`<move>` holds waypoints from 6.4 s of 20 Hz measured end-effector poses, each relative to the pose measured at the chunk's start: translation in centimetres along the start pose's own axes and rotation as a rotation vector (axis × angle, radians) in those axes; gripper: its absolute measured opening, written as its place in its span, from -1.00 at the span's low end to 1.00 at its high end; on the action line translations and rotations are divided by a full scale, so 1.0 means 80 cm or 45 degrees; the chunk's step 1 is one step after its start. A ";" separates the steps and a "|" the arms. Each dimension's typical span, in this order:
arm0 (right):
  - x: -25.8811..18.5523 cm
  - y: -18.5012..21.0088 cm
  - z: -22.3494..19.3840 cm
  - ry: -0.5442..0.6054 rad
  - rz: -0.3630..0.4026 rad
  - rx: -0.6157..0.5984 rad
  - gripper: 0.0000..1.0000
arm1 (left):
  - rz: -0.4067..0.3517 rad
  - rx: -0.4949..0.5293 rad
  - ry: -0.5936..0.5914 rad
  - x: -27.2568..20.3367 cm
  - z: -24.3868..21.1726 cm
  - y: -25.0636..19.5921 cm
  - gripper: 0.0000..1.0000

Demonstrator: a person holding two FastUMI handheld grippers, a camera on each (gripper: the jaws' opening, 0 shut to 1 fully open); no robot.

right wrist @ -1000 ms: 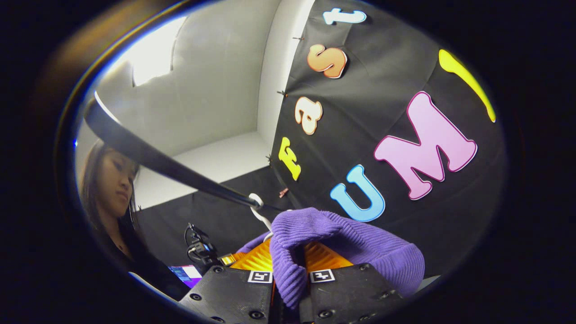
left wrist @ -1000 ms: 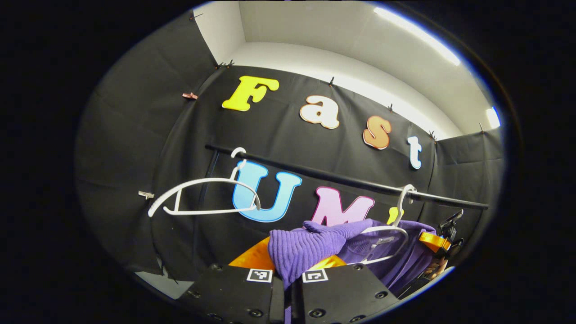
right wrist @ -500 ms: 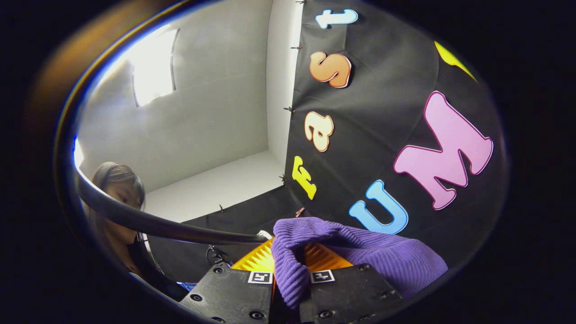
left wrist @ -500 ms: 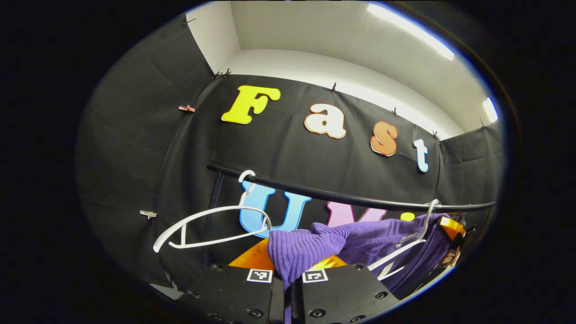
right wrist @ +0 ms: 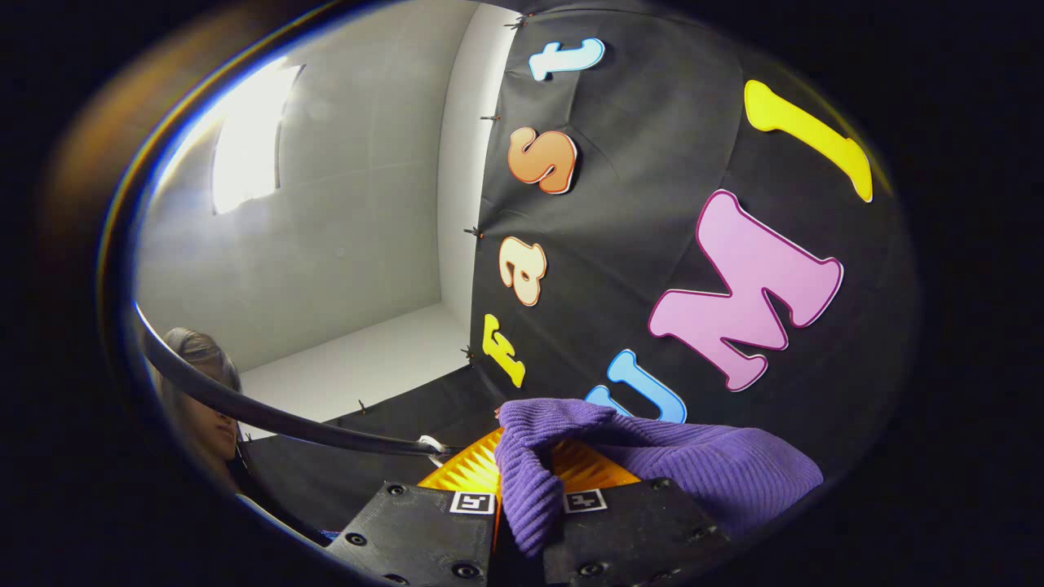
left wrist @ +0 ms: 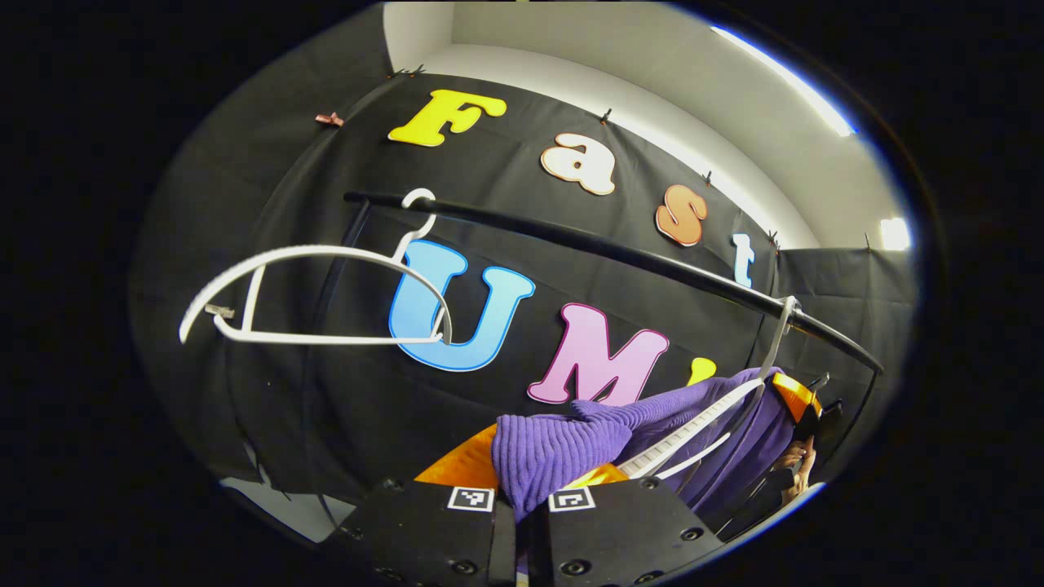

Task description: Grasp the clothes on the hanger with both hands and then place them into the laundry hamper below.

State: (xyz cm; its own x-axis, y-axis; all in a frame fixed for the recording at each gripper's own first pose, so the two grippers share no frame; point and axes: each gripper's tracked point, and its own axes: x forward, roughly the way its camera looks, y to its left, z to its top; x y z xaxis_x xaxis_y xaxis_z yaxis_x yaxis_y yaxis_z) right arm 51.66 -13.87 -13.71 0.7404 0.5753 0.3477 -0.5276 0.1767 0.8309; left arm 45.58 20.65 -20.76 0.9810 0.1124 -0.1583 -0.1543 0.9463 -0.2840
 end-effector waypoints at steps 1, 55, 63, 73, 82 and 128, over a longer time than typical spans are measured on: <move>-0.001 0.000 0.005 -0.010 0.001 0.013 -0.71 | -0.018 -0.029 -0.020 -0.001 -0.002 -0.004 -0.80; -0.187 -0.120 -0.425 0.938 -0.835 -0.140 -0.69 | 0.141 -0.231 0.682 -0.075 -0.330 -0.062 -0.80; -0.141 -0.017 -0.386 0.882 -0.651 -0.306 -0.69 | 0.024 -0.159 0.536 -0.101 -0.214 -0.123 -0.80; -0.204 -0.087 -0.446 1.135 -0.888 -0.472 -0.68 | 0.136 -0.227 0.755 -0.131 -0.291 -0.086 -0.80; -0.255 -0.113 -0.459 1.281 -1.040 -0.545 -0.80 | 0.160 -0.198 0.977 -0.149 -0.356 -0.075 -0.72; -0.224 0.225 -0.391 0.482 -0.998 -1.104 0.96 | -0.232 0.208 0.443 -0.375 -0.089 -0.131 0.91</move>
State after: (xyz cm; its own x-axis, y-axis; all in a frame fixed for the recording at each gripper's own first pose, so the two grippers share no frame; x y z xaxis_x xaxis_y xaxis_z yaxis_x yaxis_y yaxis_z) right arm 15.84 3.99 -18.56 0.8904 0.2449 -0.3837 -0.2041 0.9683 0.1443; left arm 16.90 5.20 -19.73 0.8878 -0.1440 -0.4371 0.0665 0.9799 -0.1878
